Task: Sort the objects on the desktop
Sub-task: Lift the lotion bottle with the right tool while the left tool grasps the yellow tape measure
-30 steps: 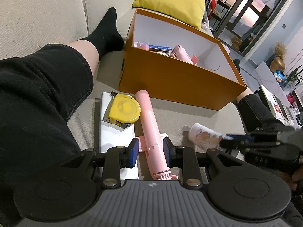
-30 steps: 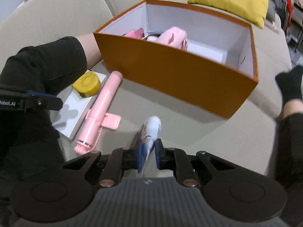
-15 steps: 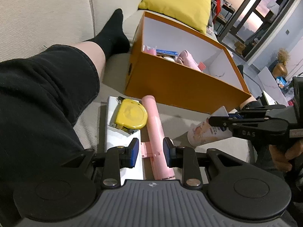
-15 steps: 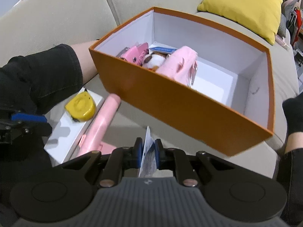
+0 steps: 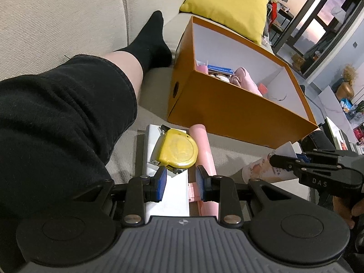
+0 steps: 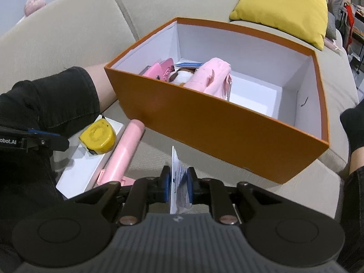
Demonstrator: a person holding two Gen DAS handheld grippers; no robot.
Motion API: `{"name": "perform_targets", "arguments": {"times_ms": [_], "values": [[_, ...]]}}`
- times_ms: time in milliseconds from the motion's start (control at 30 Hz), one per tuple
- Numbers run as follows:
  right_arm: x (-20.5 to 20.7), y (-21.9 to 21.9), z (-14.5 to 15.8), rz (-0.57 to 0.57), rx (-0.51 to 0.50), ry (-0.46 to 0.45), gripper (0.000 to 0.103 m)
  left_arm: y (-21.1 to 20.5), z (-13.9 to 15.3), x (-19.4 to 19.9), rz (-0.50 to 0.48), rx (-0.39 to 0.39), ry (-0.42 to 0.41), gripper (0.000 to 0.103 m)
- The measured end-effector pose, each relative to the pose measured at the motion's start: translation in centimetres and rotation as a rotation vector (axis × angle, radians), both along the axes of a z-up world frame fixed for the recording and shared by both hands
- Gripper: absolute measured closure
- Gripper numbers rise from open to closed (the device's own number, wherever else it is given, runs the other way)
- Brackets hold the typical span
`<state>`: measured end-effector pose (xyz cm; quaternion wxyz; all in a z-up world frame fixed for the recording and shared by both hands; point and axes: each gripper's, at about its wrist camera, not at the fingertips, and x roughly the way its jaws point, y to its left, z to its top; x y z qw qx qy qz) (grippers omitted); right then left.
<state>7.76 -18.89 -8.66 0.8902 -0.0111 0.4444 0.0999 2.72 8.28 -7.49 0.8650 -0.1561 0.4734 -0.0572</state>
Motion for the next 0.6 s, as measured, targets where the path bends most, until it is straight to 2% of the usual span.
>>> {"name": "perform_targets", "arguments": {"times_ms": [167, 300, 367, 600], "values": [[-0.2, -0.3, -0.4, -0.004, 0.03, 0.002, 0.084, -0.3, -0.4, 0.7, -0.008, 0.005, 0.016, 0.072], [-0.2, -0.4, -0.4, -0.005, 0.037, -0.001, 0.086, -0.7, -0.5, 1.2, -0.01, 0.041, 0.009, 0.065], [-0.2, -0.4, -0.4, -0.003, 0.042, 0.001, 0.086, -1.4, -0.3, 1.4, -0.023, 0.092, -0.019, 0.045], [-0.2, -0.5, -0.1, 0.008, 0.056, 0.006, 0.087, -5.0, -1.0, 3.0, -0.128, 0.334, -0.067, 0.044]]}}
